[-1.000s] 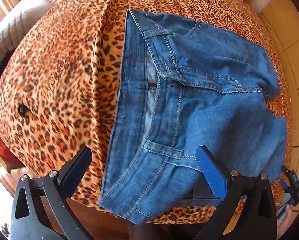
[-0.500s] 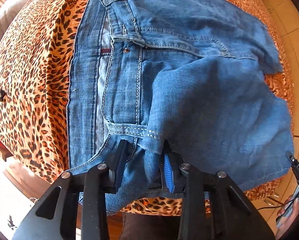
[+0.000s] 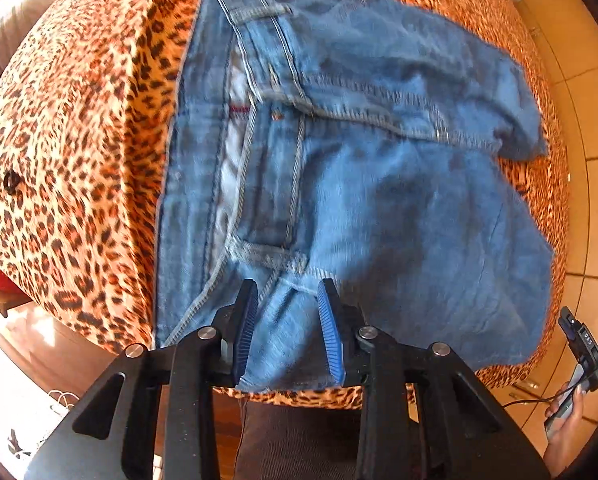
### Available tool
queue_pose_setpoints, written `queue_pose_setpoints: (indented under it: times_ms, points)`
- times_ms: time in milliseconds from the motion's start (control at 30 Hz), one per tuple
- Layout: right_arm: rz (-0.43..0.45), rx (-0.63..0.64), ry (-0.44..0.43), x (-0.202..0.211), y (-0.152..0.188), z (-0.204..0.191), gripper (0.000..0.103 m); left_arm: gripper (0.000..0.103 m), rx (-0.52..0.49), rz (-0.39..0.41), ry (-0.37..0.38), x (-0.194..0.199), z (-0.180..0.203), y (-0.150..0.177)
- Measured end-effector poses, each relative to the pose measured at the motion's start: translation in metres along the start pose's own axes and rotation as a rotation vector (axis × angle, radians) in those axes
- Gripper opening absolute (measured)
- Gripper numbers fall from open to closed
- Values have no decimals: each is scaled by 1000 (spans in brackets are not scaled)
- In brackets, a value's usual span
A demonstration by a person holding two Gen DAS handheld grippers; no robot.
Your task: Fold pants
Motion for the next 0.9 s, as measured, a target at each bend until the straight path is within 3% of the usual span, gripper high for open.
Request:
queue_pose_setpoints:
  times_ms: [67, 100, 167, 333, 433, 533, 633, 667, 700, 733, 767, 833, 900]
  points:
    - [68, 12, -18, 17, -33, -15, 59, 51, 59, 49, 11, 21, -9, -26]
    - [83, 17, -35, 20, -53, -21, 61, 57, 85, 71, 16, 26, -16, -41]
    - [99, 24, -100, 11, -97, -41, 61, 58, 127, 97, 27, 29, -25, -67]
    - [75, -6, -225, -25, -185, -97, 60, 58, 178, 59, 101, 12, -30, -134]
    - [37, -60, -232, -55, -224, -115, 60, 58, 201, 33, 108, 0, -29, -161]
    - [6, -116, -234, -80, -249, -125, 60, 58, 215, 4, 110, -14, -28, -169]
    - [-36, -88, -167, -103, -265, -139, 60, 58, 210, 0, 36, -25, -24, -176]
    - [-27, -56, -122, -106, -267, -144, 51, 55, 211, -3, 5, -26, -24, -175]
    - [-11, -18, -84, -105, -269, -149, 18, 42, 215, -4, -10, -27, -23, -174]
    - [-13, 9, -87, -102, -270, -153, 11, 34, 215, -3, 0, -26, -20, -172]
    - [8, 15, -90, -95, -271, -152, 11, 24, 206, -5, 17, -23, -17, -170]
    - [64, 11, -104, -75, -270, -142, 11, 24, 193, 12, -33, -22, -13, -168]
    - [48, -14, -107, -75, -271, -123, 11, 24, 164, 7, -72, -31, -2, -174]
Point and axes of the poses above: each gripper's, at about its wrist camera, not at the fingertips, and x roughly against the way its jaws point, z to its right, y to its underside, the point moved 6 cm from there along -x, roughly the way its jaws point, and after that the axes turned 14 degrees about -z, right-handed, at the moved point
